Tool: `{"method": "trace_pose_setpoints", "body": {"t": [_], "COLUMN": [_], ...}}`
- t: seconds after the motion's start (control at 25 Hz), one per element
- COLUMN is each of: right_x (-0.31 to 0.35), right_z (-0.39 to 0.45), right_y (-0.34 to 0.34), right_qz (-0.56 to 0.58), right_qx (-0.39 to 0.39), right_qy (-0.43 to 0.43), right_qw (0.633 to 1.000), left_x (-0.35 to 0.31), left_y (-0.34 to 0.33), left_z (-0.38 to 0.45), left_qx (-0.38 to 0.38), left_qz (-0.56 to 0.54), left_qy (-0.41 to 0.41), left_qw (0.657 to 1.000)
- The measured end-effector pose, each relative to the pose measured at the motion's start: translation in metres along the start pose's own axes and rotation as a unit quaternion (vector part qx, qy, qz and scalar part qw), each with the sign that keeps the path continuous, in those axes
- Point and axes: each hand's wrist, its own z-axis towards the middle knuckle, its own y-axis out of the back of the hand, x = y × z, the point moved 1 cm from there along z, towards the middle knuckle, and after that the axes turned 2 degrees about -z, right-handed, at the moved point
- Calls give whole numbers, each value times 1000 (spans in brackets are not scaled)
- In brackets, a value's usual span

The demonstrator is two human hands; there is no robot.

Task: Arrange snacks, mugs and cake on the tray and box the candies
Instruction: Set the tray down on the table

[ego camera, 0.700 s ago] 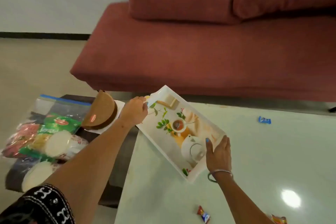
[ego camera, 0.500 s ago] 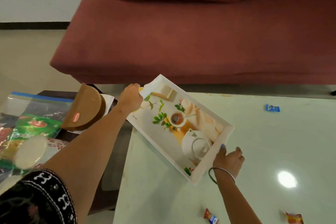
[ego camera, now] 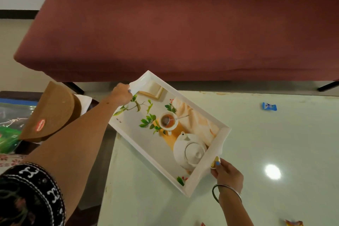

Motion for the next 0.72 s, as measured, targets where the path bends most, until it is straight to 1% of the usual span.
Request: {"method": "trace_pose_setpoints", "body": {"t": [0.12,0.2,0.36,0.44,0.56,0.72], "right_x": [-5,-8,8,28,64,84], "right_z": [7,11,27,38,51,62], "right_y": [2,3,19,37,63,91], "right_qz": [25,35,32,18,-42,-98], "right_qx": [19,19,5,4,19,47], "right_qy": [-2,-3,19,41,84,111], "right_qw": [1000,999,999,999,995,988], "left_x": [4,8,23,35,51,60], "left_y": [-3,-4,0,-3,-12,-29], "left_z": [10,14,6,-13,-62,-126], "left_qx": [-13,-28,-45,-52,-64,-30], "left_qz": [6,-13,-135,-197,-287,-358], "left_qy": [0,13,78,103,141,155], "left_qw": [1000,999,987,974,945,920]}}
